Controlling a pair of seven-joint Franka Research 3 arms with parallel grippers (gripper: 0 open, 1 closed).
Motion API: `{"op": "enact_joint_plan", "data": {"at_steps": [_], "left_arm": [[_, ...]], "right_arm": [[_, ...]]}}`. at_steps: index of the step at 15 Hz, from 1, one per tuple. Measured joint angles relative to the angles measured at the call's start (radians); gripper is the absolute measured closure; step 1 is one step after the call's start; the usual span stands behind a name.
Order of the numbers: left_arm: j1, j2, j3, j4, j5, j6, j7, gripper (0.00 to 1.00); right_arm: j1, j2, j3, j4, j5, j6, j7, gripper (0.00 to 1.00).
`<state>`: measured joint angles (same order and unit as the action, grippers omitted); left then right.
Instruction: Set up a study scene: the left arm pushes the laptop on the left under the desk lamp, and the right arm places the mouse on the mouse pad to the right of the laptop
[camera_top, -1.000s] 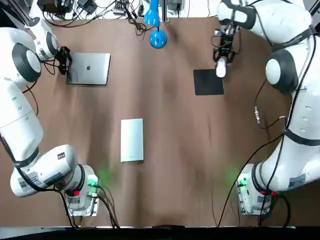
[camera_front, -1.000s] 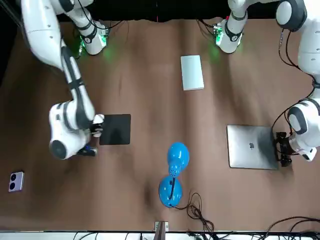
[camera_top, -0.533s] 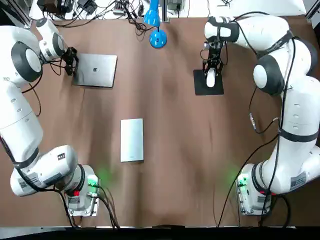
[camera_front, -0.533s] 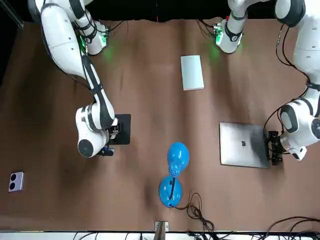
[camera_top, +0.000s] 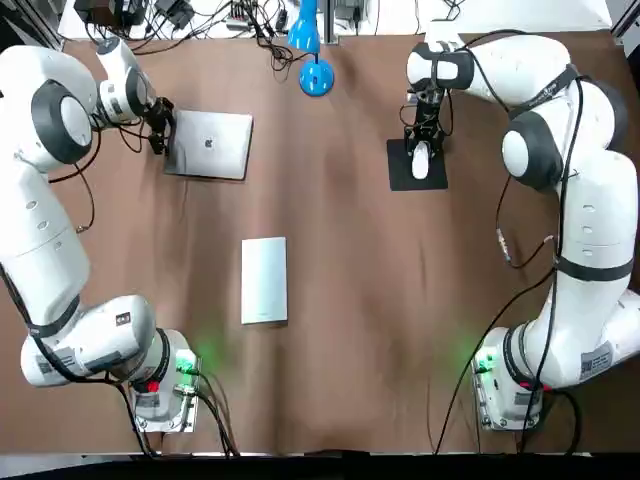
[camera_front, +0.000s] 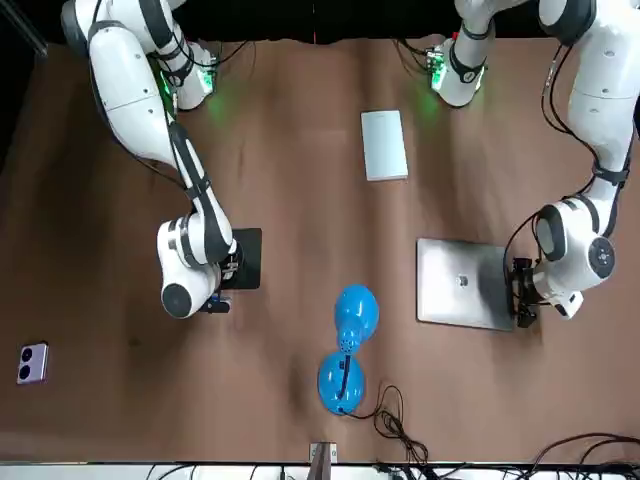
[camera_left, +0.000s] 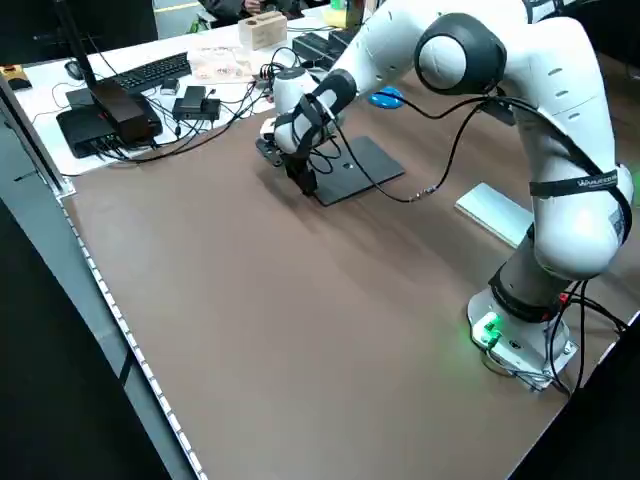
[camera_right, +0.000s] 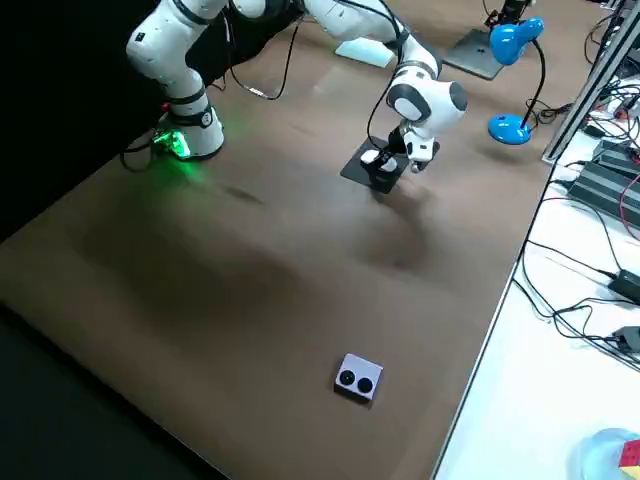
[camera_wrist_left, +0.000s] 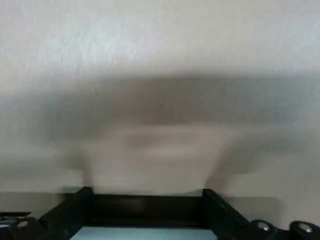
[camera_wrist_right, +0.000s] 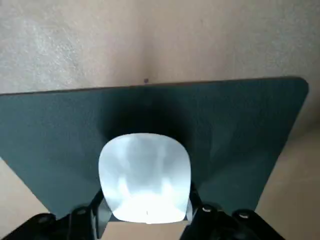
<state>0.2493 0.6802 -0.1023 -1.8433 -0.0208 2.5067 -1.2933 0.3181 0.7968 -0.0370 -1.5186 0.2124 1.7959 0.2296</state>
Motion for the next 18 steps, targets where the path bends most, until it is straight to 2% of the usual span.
{"op": "enact_joint_plan", "data": {"at_steps": [5, 6, 8, 9, 14, 18], "left_arm": [[-0.036, -0.031, -0.022, -0.067, 0.0, 0.024, -0.124, 0.0], [-0.059, -0.041, -0.028, -0.088, 0.0, 0.031, -0.16, 0.0], [-0.086, -0.048, -0.029, -0.101, 0.0, 0.035, -0.188, 0.0], [-0.099, -0.05, -0.03, -0.105, 0.0, 0.036, -0.205, 0.0], [-0.195, -0.055, -0.033, -0.114, 0.0, 0.038, -0.245, 0.0], [-0.249, -0.062, -0.034, -0.125, 0.0, 0.039, -0.293, 0.0]], "right_arm": [[0.003, 0.0, 0.001, 0.0, 0.002, 0.022, 0.0, 0.36], [0.005, 0.0, 0.001, 0.0, 0.002, 0.029, 0.0, 0.21], [0.005, 0.0, 0.001, 0.0, 0.002, 0.031, 0.0, 0.04], [0.005, 0.0, 0.001, 0.0, 0.002, 0.031, 0.0, 0.0], [0.005, -0.009, -0.004, 0.019, 0.002, 0.008, -0.001, 0.0], [-0.021, -0.078, -0.022, 0.09, 0.002, -0.145, -0.001, 0.0]]}}
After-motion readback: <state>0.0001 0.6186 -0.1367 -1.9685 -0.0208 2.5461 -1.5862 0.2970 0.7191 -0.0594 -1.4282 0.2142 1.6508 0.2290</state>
